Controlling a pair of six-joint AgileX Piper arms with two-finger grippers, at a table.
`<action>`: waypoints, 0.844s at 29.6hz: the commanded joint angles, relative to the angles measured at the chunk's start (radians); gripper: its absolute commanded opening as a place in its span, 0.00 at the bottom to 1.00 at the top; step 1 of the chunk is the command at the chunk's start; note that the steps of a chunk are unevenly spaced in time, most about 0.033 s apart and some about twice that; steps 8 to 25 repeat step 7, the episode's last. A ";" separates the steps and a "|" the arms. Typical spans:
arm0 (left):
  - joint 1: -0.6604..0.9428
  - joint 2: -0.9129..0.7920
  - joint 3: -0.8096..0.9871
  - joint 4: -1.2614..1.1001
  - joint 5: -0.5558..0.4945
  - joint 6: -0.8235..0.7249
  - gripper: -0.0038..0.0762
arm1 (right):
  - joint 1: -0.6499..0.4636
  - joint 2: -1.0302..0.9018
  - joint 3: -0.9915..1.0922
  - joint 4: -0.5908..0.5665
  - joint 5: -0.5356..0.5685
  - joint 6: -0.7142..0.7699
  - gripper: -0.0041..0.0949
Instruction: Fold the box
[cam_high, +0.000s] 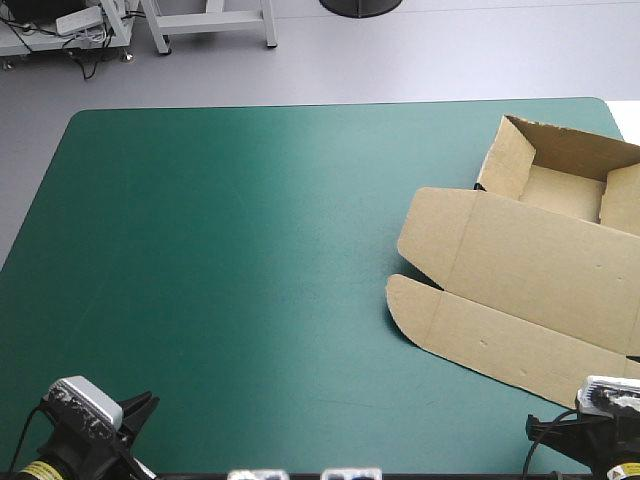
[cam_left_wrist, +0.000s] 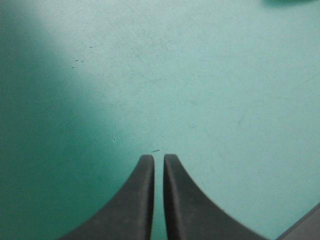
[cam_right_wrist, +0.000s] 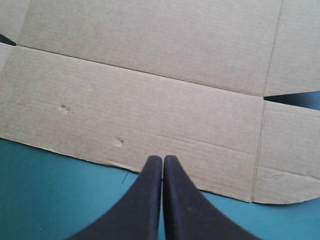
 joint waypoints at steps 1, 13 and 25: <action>-0.006 0.015 -0.024 -0.013 -0.070 -0.014 0.10 | 0.002 0.013 -0.022 -0.005 -0.065 0.000 0.04; -0.006 0.015 -0.024 -0.019 -0.064 -0.014 0.10 | 0.002 0.013 -0.022 0.002 -0.065 0.002 0.04; -0.006 0.015 -0.024 -0.019 -0.064 -0.014 0.10 | 0.002 0.013 -0.022 0.002 -0.065 0.002 0.04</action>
